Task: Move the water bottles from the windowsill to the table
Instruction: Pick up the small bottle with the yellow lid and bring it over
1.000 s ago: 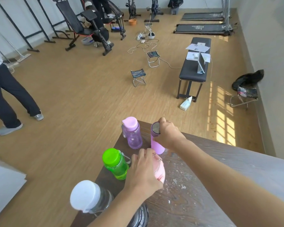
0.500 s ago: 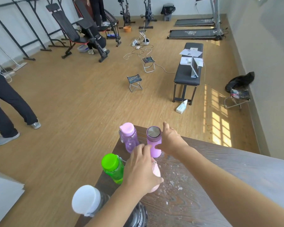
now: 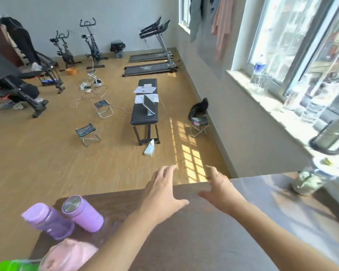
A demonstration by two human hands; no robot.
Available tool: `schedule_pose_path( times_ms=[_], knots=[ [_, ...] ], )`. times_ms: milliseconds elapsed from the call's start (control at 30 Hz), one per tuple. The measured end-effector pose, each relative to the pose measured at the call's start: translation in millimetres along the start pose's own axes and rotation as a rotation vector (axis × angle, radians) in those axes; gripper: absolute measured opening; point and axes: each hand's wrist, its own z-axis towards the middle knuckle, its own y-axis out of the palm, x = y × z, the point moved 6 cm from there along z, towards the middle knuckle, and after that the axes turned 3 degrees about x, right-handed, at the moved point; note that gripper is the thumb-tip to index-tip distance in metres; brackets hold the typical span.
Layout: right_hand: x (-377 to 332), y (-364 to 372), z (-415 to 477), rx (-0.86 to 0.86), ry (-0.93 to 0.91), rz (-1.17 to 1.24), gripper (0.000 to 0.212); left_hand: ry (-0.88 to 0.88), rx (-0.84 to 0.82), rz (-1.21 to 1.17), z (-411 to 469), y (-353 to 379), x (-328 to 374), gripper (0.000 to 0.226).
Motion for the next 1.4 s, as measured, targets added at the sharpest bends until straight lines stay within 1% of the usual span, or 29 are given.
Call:
schedule_pose_path(
  times_ms=[167,233,300,400,433,500,567,600,700,767,800,867,933,1000,1067,1167,1267,1400],
  knots=[
    [112.2,-63.3,-9.9,0.097,0.071,0.046,0.089,0.046,-0.094,-0.023,63.7,80.2,100.6,0.101],
    [156.5,-87.6,-16.7,0.158,0.127,0.082,0.085,0.082,-0.134,-0.043,85.1,113.0,143.9,0.1],
    [192.2,-110.1,-24.0,0.219,0.179,0.117,0.073,0.13,-0.167,-0.071,103.7,142.8,181.2,0.097],
    [250.0,-152.0,-37.8,0.357,0.285,0.153,0.045,0.219,-0.229,-0.123,129.2,192.8,245.0,0.095],
    [271.5,-167.7,-40.5,0.412,0.322,0.168,0.039,0.24,-0.249,-0.135,138.2,208.9,267.1,0.095],
    [312.0,-196.4,-40.6,0.53,0.373,0.177,0.036,0.273,-0.281,-0.146,156.6,236.8,308.8,0.095],
    [348.2,-222.0,-32.7,0.63,0.399,0.134,0.042,0.288,-0.317,-0.16,174.9,262.3,344.7,0.094],
    [364.8,-230.2,-24.3,0.633,0.408,0.116,0.051,0.283,-0.332,-0.182,183.8,273.8,358.5,0.094],
    [403.8,-235.9,5.6,0.462,0.433,0.186,0.09,0.219,-0.366,-0.266,203.0,302.9,380.2,0.095],
    [420.0,-233.6,22.4,0.344,0.432,0.25,0.103,0.174,-0.367,-0.289,210.9,318.6,381.2,0.093],
    [426.3,-231.4,29.8,0.296,0.417,0.276,0.104,0.165,-0.371,-0.293,213.8,325.3,380.7,0.092],
    [432.0,-226.6,38.0,0.216,0.386,0.293,0.09,0.155,-0.385,-0.306,216.7,338.5,377.7,0.091],
    [435.6,-221.1,42.1,0.22,0.349,0.27,0.073,0.155,-0.368,-0.337,217.5,342.7,374.7,0.089],
    [432.5,-218.9,39.9,0.251,0.314,0.248,0.064,0.147,-0.335,-0.368,215.8,339.3,370.4,0.085],
    [423.5,-217.1,33.5,0.271,0.28,0.224,0.064,0.151,-0.317,-0.382,208.7,331.4,363.5,0.083],
    [397.5,-209.4,19.4,0.264,0.215,0.255,0.069,0.122,-0.295,-0.423,190.2,314.8,338.4,0.08],
    [352.2,-195.6,5.6,0.2,0.146,0.245,0.07,0.079,-0.252,-0.494,162.3,284.3,299.9,0.073],
    [271.8,-164.3,-6.2,0.107,0.013,0.214,0.074,0.016,-0.17,-0.557,112.5,226.7,233.0,0.074]
  ],
)
